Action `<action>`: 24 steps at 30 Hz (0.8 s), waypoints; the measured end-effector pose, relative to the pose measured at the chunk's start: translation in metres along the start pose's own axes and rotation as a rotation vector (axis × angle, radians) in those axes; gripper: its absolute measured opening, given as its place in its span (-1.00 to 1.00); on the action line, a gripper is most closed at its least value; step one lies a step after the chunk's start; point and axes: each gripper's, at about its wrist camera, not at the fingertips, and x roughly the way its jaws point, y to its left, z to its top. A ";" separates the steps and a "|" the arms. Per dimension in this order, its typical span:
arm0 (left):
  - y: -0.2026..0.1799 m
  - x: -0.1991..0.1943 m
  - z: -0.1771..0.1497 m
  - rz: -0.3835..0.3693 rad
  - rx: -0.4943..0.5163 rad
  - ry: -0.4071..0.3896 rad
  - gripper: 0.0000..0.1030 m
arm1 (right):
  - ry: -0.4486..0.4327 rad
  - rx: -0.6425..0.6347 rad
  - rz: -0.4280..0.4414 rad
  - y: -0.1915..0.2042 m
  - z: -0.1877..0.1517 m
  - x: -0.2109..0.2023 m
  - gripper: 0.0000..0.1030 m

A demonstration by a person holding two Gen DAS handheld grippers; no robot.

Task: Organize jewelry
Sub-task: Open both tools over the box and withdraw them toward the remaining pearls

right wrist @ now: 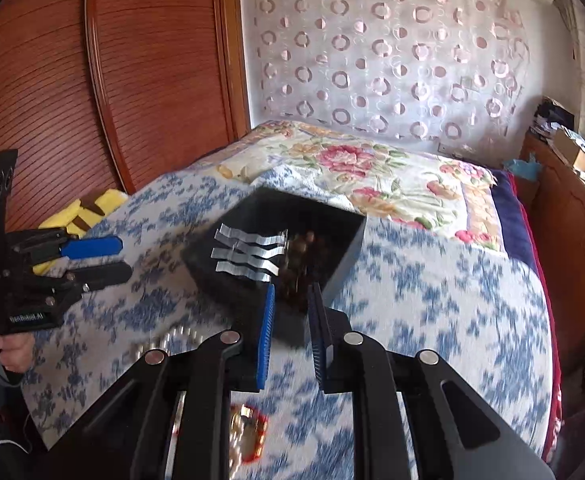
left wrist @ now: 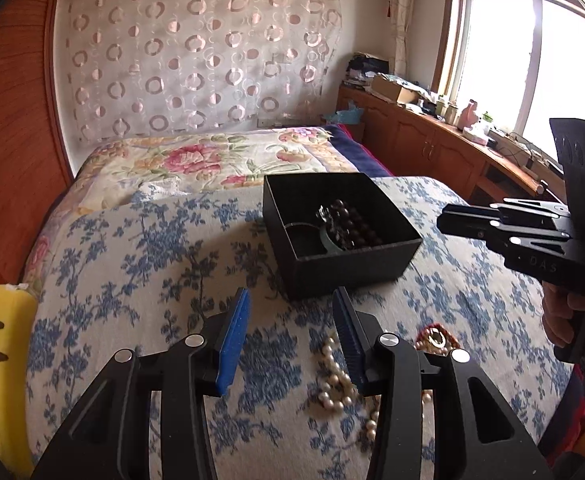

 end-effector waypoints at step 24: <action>-0.036 -0.007 -0.069 0.002 0.065 0.094 -0.09 | 0.164 0.057 0.037 0.034 -0.112 -0.011 -0.77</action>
